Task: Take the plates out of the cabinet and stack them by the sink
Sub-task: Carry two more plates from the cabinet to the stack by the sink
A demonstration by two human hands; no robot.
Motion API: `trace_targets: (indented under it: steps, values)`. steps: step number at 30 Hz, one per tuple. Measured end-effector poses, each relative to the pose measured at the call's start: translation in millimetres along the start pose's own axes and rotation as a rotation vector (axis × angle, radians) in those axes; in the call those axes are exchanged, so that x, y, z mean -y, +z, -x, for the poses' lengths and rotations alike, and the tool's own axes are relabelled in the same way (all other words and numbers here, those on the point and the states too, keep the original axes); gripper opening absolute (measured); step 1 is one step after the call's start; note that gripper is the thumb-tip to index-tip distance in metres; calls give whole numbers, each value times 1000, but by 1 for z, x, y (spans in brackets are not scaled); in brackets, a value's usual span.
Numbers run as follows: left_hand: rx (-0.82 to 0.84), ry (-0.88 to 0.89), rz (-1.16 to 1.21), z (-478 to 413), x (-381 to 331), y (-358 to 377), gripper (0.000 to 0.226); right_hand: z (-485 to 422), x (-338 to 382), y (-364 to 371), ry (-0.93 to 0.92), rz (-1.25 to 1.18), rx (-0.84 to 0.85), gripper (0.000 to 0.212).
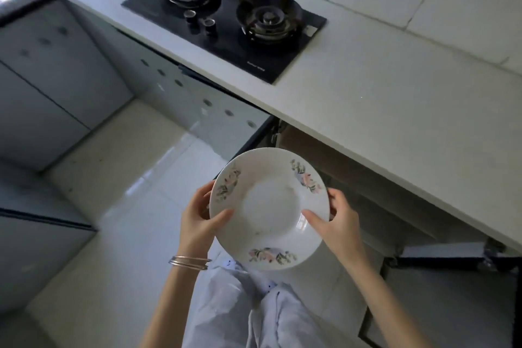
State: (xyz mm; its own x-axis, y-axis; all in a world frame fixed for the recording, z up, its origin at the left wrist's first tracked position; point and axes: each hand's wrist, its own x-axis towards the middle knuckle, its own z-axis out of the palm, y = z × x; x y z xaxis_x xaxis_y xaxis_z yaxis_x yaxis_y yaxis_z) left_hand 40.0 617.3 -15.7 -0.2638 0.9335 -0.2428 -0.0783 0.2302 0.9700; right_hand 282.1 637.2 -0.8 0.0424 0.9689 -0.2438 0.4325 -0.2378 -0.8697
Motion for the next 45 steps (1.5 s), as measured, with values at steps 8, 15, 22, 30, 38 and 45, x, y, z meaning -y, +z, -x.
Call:
trace_targets:
  steps: [8, 15, 22, 30, 38, 45]
  values:
    - [-286, 28, 52, 21, 0, -86, 61, -16, 58, 75, -151, 9, 245, 47]
    - [-457, 72, 56, 19, -10, -183, 52, -25, 115, 176, -203, -3, 383, 47]
    - [-528, 114, 63, 3, -40, -299, 55, -23, 186, 284, -223, -57, 460, 44]
    - [-612, 109, 94, -14, -56, -396, 54, -26, 244, 382, -295, -92, 479, 41]
    - [-703, 57, 136, -47, -52, -439, 57, -62, 273, 444, -334, -39, 538, 41]
    - [-803, 1, 196, -118, -66, -467, 60, -133, 312, 499, -362, 7, 611, 41]
